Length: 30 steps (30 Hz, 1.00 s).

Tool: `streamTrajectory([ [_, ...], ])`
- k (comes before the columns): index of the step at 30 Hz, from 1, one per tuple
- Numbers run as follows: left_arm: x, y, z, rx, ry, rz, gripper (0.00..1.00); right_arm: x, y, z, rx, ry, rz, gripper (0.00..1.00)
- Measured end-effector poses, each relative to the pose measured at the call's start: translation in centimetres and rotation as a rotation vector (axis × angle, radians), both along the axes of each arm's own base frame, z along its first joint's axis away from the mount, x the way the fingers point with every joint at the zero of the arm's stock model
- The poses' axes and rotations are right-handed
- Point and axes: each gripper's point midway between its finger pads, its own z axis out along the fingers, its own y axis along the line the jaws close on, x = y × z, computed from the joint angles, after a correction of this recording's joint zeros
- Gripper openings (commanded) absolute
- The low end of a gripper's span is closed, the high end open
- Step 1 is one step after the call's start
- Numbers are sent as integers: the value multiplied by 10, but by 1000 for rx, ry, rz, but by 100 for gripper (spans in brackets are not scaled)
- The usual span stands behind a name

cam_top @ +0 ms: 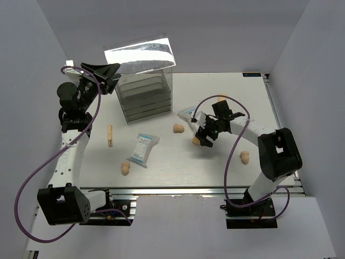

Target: Organize the makeup

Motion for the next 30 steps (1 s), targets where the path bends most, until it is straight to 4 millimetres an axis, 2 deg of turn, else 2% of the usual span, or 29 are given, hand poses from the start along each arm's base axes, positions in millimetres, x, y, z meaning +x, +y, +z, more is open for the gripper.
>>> streamTrajectory([
  [7,0,0,-6,-4,10,-2,78,36,20,54,106,-84,-85,86],
  [10,0,0,-5,-5,9,-3,78,60,25,78,154,-117,-199,86],
  [12,-1,0,-5,-5,9,-3,78,77,27,88,170,-116,-286,89],
  [13,-1,0,-5,-5,10,-3,78,93,29,92,175,-121,-344,89],
  [15,-1,0,-5,-6,10,-3,78,118,35,88,168,-110,-427,89],
  [17,-1,0,-5,-6,10,-3,78,133,36,70,145,-85,-490,89],
  [20,-1,0,-5,-8,10,-3,78,126,29,27,72,13,-543,89],
  [23,-1,0,-5,-10,11,-3,78,114,25,3,20,86,-557,88],
  [26,-1,0,-4,-13,13,-4,78,109,25,0,9,101,-556,74],
  [27,-1,0,-4,-13,12,-4,78,109,26,0,9,100,-550,57],
  [29,-1,0,-4,-14,12,-5,78,107,28,-1,8,98,-533,34],
  [30,-1,0,-4,-14,12,-5,78,107,28,0,12,97,-530,17],
])
